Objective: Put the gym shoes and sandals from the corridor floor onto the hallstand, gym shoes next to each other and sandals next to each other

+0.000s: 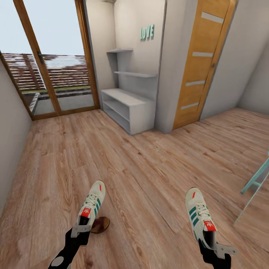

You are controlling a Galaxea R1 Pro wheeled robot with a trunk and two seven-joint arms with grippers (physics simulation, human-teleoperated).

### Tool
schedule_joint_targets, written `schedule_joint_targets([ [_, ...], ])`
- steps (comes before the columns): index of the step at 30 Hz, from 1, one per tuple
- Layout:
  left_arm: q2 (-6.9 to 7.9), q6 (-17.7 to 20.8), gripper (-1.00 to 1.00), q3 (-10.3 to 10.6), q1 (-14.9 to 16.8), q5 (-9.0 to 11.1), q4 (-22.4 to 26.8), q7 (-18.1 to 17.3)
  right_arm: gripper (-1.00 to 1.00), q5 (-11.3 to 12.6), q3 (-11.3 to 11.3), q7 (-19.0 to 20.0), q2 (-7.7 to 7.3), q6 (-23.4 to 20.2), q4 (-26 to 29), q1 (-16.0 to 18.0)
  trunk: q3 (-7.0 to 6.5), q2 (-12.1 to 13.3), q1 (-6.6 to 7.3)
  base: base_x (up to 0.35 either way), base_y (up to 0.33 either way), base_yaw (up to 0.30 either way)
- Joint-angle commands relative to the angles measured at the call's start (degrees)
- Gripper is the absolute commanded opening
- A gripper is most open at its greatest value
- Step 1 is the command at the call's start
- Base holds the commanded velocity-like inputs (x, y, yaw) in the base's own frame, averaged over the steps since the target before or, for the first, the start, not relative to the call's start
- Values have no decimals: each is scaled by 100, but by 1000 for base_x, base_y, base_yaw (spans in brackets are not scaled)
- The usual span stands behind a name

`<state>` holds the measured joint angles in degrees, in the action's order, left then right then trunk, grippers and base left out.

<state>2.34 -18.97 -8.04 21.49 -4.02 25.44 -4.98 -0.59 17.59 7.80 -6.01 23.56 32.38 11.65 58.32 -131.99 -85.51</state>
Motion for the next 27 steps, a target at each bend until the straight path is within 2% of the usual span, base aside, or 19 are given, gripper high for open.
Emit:
schedule_joint_targets([
  [1, -5, -18, -100, -49, 5, -41, -4, -47, -100, -2, 33, 55, 3, 17, -5, 4, -1, -2, -2, 279, -109, 146],
  [8, -7, -19, -100, -49, 5, -38, -9, -47, -100, -17, 29, 55, -4, 12, -4, 4, -13, -2, -2, 300, -118, 51],
  [15, -11, -18, -100, -49, 5, -37, -13, -47, -100, -176, 25, 55, 0, 15, -4, 4, -14, -2, -2, 312, -122, 5],
  [27, -14, -19, -100, -49, 5, -37, -13, -47, -100, -213, 25, 55, 3, 17, -4, 4, -15, -2, -2, 300, -182, 0],
])
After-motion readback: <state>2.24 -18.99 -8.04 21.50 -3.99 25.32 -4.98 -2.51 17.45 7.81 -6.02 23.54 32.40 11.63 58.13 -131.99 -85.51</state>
